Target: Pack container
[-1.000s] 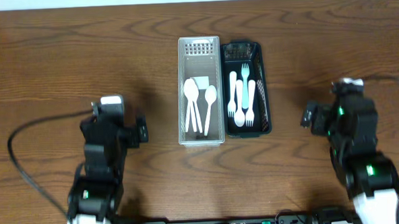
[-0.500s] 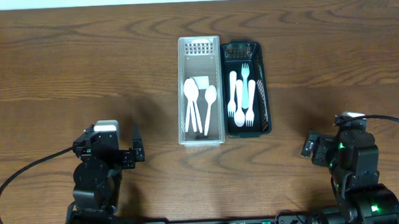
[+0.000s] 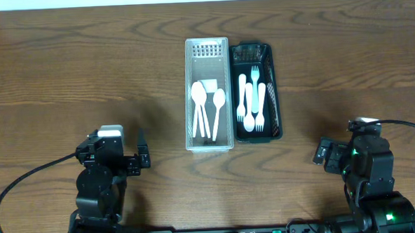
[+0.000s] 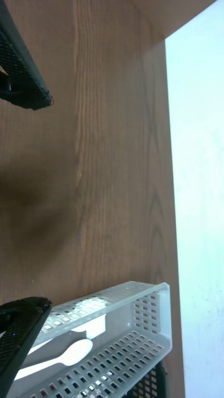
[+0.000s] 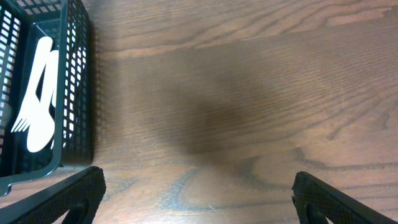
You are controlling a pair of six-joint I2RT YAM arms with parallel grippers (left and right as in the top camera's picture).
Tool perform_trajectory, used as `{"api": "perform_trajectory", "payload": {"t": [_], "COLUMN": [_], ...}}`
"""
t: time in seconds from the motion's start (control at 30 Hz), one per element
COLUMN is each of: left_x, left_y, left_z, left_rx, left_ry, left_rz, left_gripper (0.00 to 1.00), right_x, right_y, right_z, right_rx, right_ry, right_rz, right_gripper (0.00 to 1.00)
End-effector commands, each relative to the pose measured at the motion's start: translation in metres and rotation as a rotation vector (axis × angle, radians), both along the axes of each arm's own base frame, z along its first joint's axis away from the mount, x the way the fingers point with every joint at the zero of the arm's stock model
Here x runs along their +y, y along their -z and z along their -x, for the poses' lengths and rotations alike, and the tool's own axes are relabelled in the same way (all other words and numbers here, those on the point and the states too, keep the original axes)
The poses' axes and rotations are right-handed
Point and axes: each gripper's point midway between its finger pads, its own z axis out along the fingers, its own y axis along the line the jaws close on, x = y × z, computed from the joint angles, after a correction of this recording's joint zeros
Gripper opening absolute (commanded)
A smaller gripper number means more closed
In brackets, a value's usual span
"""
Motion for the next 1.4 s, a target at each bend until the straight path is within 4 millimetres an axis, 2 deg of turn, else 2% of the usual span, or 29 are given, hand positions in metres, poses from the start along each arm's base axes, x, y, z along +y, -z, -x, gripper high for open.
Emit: {"api": "perform_trajectory", "payload": {"t": [0.0, 0.17, 0.27, 0.43, 0.57, 0.7, 0.83, 0.97, 1.07, 1.13, 1.2, 1.37], "left_x": [0.0, 0.0, 0.0, 0.0, 0.0, 0.0, 0.0, 0.0, 0.0, 0.0, 0.0, 0.0], "left_y": [0.002, 0.002, 0.002, 0.002, 0.002, 0.002, 0.002, 0.002, 0.002, 0.002, 0.002, 0.002], "left_z": [0.001, 0.001, 0.001, 0.001, 0.001, 0.001, 0.001, 0.001, 0.001, 0.001, 0.001, 0.001], "left_rx": [0.001, 0.001, 0.001, 0.001, 0.001, 0.001, 0.001, 0.001, 0.001, 0.001, 0.001, 0.001], "left_ry": [0.007, 0.007, 0.007, 0.007, 0.007, 0.007, 0.007, 0.007, 0.007, 0.007, 0.007, 0.007], "left_rz": [-0.018, -0.018, -0.018, -0.018, -0.018, -0.018, -0.018, -0.018, -0.018, -0.018, -0.018, -0.018], "left_gripper": [0.98, 0.98, 0.98, 0.98, 0.98, 0.98, 0.98, 0.98, 0.98, 0.98, 0.98, 0.98], "right_x": [0.003, 0.003, -0.002, -0.001, 0.006, 0.013, 0.018, 0.02, 0.021, 0.024, 0.032, 0.032], "right_y": [0.001, -0.003, -0.017, -0.033, -0.024, -0.012, -0.023, -0.027, -0.021, -0.001, -0.001, 0.0], "right_z": [0.0, 0.003, 0.008, 0.031, 0.039, 0.017, -0.008, -0.024, -0.03, -0.031, -0.031, -0.031], "right_rx": [-0.003, -0.023, -0.093, -0.219, -0.312, -0.397, -0.548, -0.679, -0.727, -0.672, -0.675, -0.671], "right_ry": [-0.004, -0.004, 0.002, -0.035, -0.08, -0.105, -0.132, -0.156, -0.173, -0.192, -0.239, -0.24], "right_rz": [-0.014, -0.017, 0.007, 0.006, -0.013, -0.034, -0.016, 0.041, 0.085, 0.078, 0.061, 0.061], "right_gripper": [0.99, 0.99, 0.99, 0.99, 0.99, 0.99, 0.99, 0.99, 0.99, 0.99, 0.99, 0.99]}}
